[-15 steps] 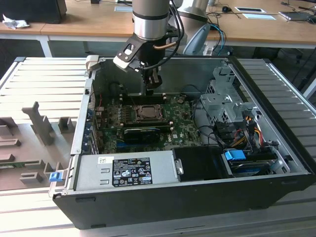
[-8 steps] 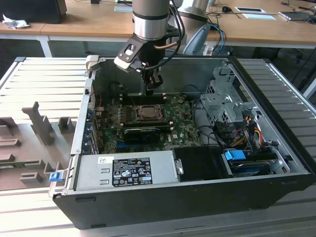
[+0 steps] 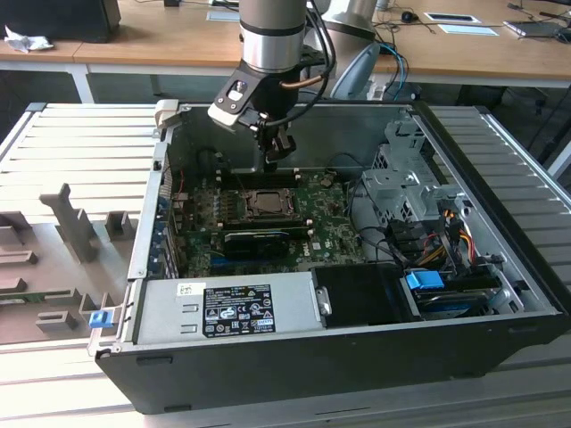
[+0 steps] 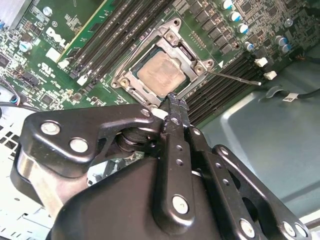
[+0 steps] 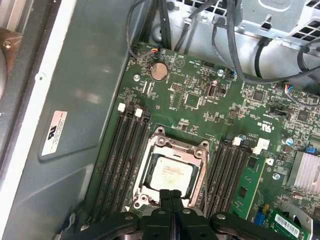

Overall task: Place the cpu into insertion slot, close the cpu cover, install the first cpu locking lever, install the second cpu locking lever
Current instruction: 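Install the first cpu locking lever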

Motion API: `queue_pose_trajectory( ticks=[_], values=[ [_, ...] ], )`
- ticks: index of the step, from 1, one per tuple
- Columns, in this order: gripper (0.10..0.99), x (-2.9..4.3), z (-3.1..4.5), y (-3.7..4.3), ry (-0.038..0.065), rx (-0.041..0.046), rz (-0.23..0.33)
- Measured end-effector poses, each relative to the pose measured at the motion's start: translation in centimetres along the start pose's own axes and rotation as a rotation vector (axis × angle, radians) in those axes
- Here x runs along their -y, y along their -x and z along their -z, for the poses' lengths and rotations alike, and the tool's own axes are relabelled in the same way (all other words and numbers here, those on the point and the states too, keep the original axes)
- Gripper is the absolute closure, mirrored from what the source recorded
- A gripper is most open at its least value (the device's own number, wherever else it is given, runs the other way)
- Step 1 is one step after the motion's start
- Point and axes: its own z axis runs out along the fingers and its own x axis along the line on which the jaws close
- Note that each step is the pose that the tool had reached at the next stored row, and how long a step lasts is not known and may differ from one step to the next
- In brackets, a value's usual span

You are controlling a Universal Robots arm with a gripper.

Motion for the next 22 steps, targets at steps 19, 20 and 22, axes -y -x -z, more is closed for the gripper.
queue_pose_trajectory(
  ticks=[19,20,22],
  values=[
    [0.980,0.01,0.00,0.00,-0.002,-0.0034,0.111],
    [0.980,0.02,0.00,-0.01,-0.002,-0.0035,0.115],
    [0.980,0.03,0.00,-0.01,-0.003,-0.0039,0.127]
  ],
)
